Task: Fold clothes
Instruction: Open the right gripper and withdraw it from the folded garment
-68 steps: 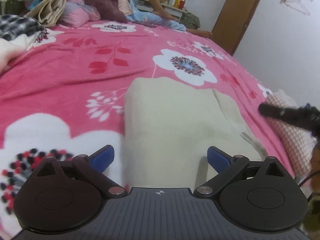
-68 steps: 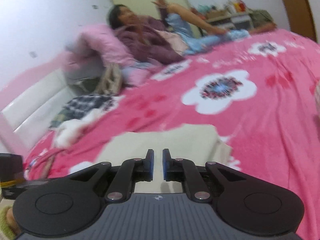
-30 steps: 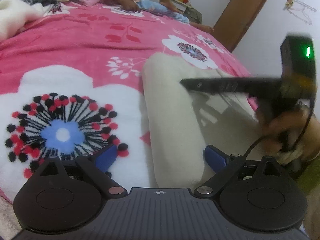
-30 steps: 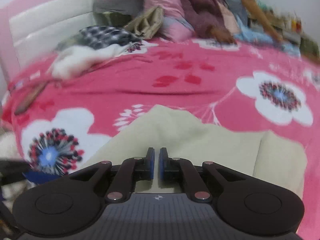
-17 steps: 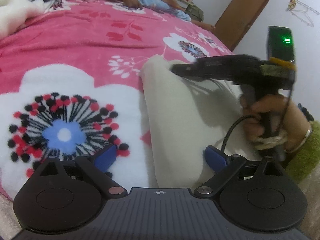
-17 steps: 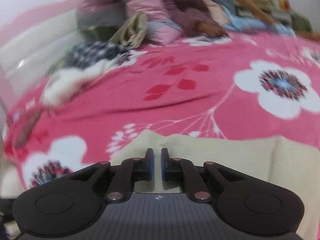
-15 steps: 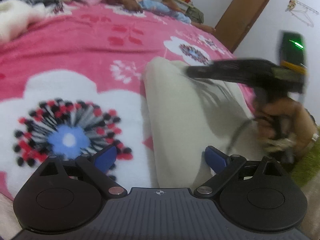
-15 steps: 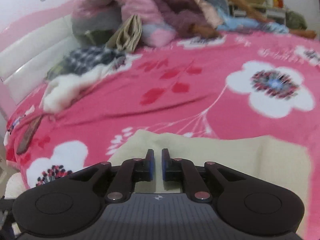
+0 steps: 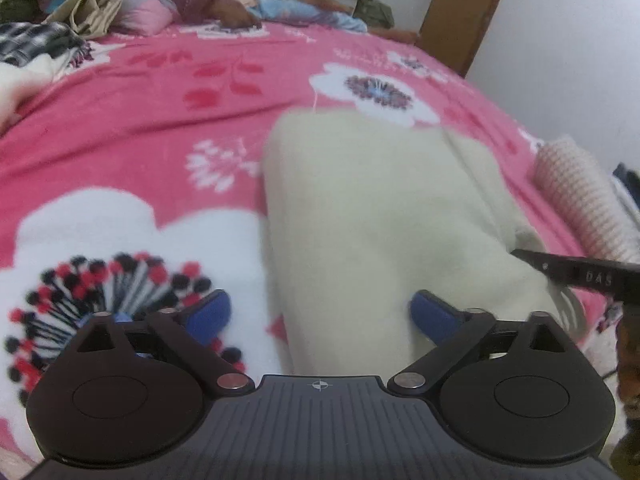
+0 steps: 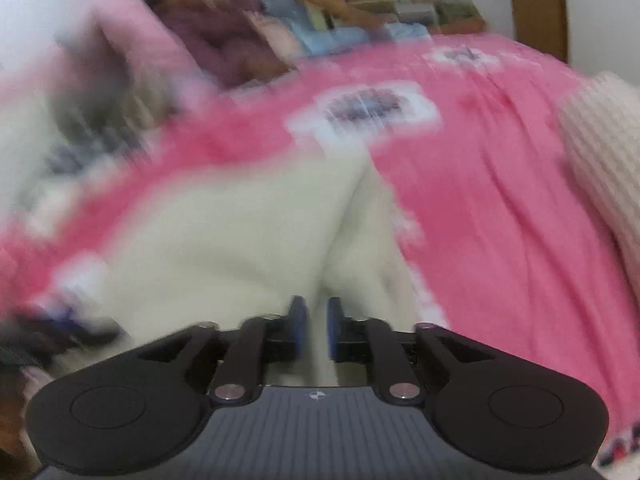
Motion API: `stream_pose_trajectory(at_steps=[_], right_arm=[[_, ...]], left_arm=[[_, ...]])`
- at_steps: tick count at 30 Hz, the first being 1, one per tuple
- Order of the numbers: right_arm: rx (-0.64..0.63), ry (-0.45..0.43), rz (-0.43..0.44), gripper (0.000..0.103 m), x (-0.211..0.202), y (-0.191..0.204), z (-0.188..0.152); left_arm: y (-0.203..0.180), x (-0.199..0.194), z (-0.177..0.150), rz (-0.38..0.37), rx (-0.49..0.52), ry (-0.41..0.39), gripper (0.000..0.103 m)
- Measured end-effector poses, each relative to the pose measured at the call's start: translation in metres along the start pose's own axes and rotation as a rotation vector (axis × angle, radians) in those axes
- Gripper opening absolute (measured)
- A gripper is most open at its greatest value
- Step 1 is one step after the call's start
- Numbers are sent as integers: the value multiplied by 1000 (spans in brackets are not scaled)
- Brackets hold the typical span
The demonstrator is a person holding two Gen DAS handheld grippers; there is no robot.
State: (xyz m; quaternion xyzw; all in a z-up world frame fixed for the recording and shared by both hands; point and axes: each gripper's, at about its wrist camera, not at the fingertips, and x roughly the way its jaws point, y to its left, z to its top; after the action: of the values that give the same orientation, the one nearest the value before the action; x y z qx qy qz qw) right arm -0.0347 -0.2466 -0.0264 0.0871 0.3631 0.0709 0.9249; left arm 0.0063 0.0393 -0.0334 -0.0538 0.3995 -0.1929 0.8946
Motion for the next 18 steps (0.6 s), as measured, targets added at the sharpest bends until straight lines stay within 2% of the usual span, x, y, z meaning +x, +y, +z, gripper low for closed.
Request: stream_pose_trajectory(at_steps=[3, 6, 9, 12, 13, 18], right_arm=[[21, -23, -7, 19, -17, -4, 1], [30, -72, 47, 20, -40, -12, 0], [-38, -108, 90, 20, -57, -11, -10], [-92, -71, 111, 21, -49, -12, -30], [-75, -63, 111, 25, -45, -16, -35], [3, -77, 127, 26, -45, -30, -43]], left_arm=[[0, -1, 0, 8, 3, 6, 103], [-2, -1, 0, 20, -6, 18, 103], [-5, -1, 1, 35, -8, 25, 103], [-6, 0, 3, 43, -18, 40, 103], [-7, 1, 3, 46, -20, 45, 103], [-14, 0, 5, 76, 9, 51, 103]])
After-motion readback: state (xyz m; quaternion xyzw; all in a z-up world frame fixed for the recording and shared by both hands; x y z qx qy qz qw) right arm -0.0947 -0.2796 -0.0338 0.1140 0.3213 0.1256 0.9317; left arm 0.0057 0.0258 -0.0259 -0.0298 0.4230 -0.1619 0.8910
